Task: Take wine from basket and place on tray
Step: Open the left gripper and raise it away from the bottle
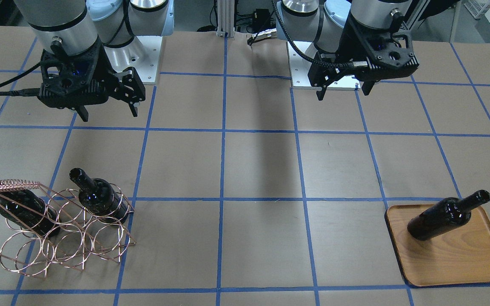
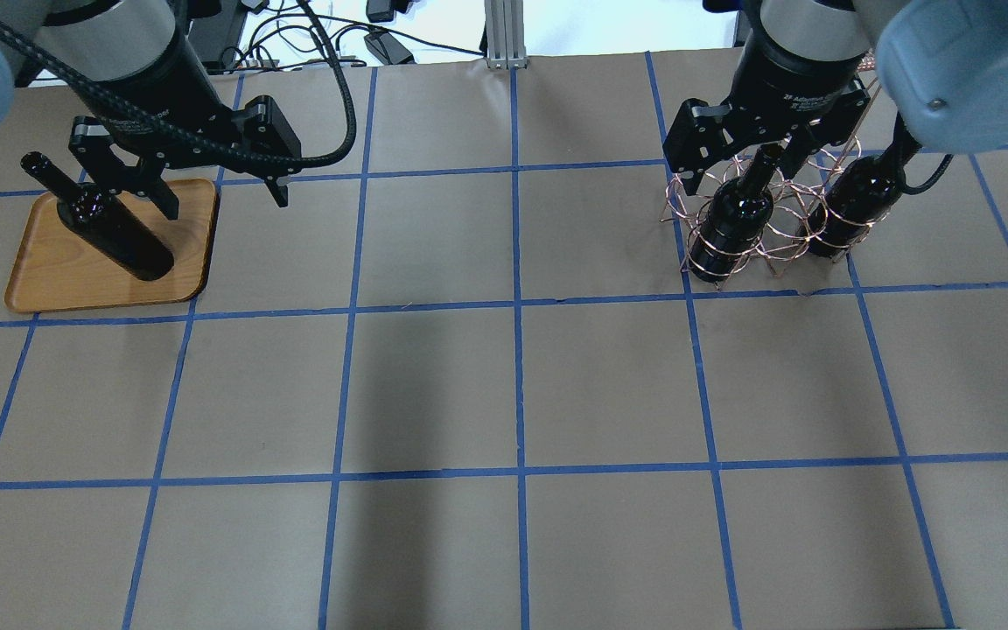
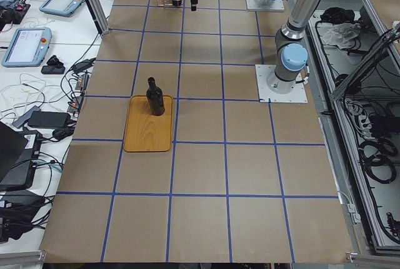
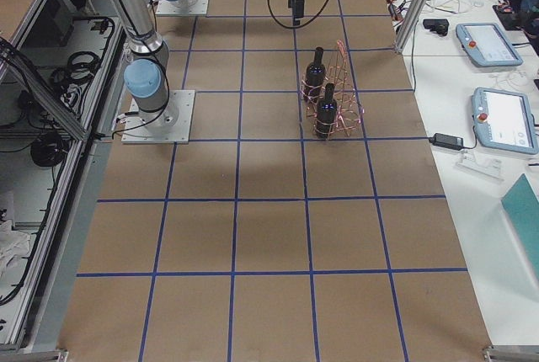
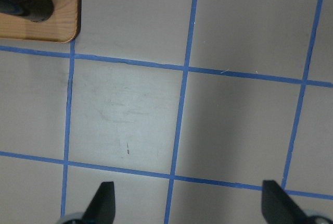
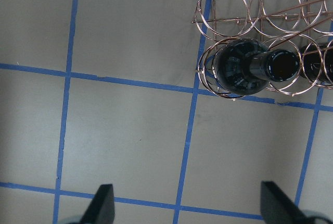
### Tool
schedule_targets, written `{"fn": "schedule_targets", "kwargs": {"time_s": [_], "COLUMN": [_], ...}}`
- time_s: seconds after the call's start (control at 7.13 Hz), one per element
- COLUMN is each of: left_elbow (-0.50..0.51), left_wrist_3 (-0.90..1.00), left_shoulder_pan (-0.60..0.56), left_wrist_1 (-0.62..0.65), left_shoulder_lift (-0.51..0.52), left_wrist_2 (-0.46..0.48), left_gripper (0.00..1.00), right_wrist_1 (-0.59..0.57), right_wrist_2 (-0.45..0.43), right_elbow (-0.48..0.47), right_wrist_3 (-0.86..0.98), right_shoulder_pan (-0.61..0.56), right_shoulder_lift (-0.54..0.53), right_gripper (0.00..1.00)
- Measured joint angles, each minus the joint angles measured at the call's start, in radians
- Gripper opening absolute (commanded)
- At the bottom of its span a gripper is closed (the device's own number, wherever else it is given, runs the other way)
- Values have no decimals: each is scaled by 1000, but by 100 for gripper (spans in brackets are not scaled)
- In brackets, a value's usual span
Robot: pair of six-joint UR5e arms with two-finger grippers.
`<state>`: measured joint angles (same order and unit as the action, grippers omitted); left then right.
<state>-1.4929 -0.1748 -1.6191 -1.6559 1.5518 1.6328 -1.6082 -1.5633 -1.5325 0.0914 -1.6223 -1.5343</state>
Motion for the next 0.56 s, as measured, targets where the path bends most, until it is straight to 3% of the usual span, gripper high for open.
{"fn": "schedule_targets", "kwargs": {"time_s": [0.56], "left_elbow": [-13], "left_wrist_3": [110], "left_shoulder_pan": [53], "left_wrist_1": [89], "left_shoulder_lift": [-5], "left_wrist_2": [-48], "left_gripper": [100], "right_wrist_1": [3], "right_wrist_2": [-2], "right_elbow": [0], "right_wrist_3": [1], "right_shoulder_pan": [-1], "right_shoulder_lift": [1], "right_gripper": [100]}}
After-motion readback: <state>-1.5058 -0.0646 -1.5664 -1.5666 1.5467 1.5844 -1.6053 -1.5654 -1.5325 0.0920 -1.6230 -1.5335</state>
